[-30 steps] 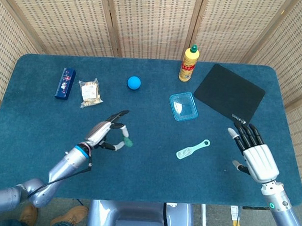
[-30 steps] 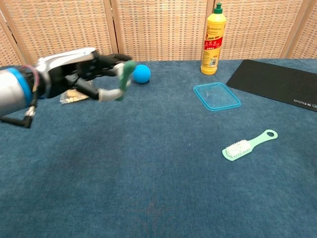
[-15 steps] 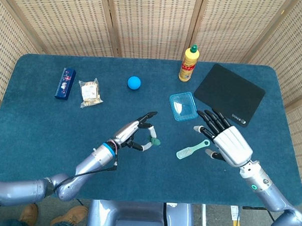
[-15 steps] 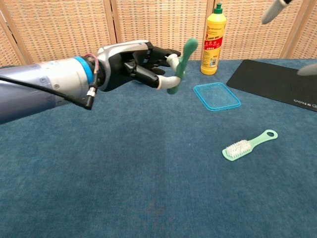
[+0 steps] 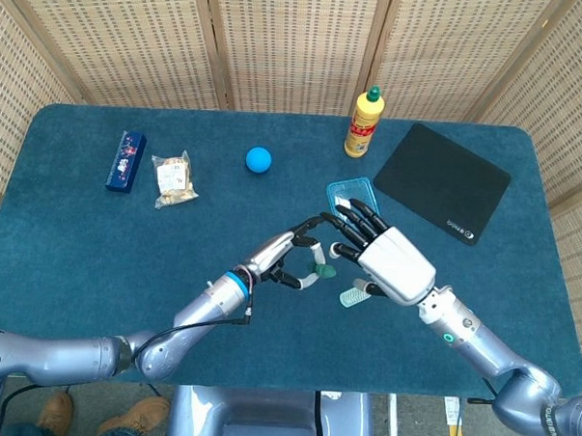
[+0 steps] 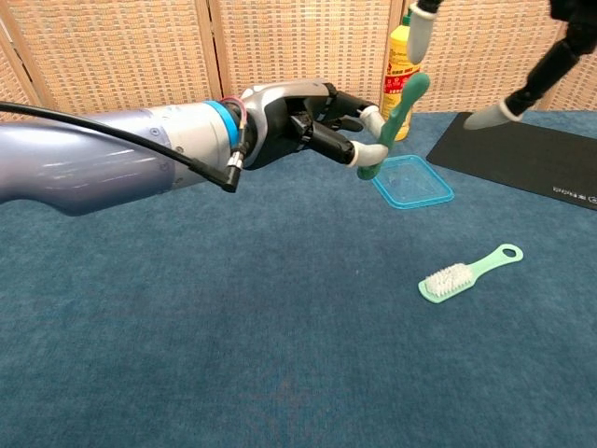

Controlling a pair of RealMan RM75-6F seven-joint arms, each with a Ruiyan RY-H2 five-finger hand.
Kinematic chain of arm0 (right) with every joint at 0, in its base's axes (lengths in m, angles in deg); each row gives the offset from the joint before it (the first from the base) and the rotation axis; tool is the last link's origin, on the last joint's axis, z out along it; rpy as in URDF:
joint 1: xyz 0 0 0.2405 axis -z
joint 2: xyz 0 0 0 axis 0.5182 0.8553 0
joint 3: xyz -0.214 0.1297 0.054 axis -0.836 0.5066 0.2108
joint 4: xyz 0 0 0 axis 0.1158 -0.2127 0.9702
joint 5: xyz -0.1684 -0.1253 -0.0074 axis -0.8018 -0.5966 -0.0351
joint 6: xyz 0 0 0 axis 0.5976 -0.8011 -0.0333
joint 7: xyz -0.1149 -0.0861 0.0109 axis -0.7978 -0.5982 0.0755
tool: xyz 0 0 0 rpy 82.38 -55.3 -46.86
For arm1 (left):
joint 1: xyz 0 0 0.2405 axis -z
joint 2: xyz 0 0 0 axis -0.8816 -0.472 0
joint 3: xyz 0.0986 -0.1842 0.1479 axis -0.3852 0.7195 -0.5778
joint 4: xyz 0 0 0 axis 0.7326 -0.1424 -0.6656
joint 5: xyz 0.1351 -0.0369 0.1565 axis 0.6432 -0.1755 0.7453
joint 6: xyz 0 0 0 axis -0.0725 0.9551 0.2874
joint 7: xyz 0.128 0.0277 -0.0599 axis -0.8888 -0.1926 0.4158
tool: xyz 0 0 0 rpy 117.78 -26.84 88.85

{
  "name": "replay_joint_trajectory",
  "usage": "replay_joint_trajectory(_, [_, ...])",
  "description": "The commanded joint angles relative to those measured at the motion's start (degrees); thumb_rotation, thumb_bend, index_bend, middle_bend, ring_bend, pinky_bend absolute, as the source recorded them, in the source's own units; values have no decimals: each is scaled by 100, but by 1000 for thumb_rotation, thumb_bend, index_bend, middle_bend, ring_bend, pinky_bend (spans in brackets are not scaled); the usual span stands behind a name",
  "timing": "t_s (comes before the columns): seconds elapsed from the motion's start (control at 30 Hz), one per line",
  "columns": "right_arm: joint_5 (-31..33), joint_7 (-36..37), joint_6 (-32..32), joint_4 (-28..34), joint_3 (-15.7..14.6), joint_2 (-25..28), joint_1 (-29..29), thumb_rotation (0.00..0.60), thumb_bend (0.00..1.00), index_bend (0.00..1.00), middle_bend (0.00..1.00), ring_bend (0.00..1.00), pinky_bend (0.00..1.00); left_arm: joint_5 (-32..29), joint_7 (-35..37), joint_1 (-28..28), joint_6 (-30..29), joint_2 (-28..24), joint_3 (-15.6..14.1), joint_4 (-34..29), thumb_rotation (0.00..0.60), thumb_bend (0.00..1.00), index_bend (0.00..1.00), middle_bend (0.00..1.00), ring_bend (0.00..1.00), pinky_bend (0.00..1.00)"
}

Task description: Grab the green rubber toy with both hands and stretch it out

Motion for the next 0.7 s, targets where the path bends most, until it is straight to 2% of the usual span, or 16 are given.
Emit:
replay_joint_trajectory(0.03, [71, -121, 129, 110, 8, 18, -107, 600, 221, 462, 152, 0, 0, -162, -130, 117, -27, 80, 53, 94, 600, 481, 762, 0, 0, 0])
replay_joint_trajectory(0.3, [301, -486, 353, 201, 11, -53, -269, 600, 271, 497, 154, 0, 0, -356, -383, 243, -35, 156, 14, 224, 600, 482, 762, 0, 0, 0])
replay_joint_trajectory(0.7, [511, -651, 425, 202, -59, -62, -326, 600, 378, 514, 154, 0, 0, -370, -431, 249, -62, 207, -17, 251, 600, 482, 763, 0, 0, 0])
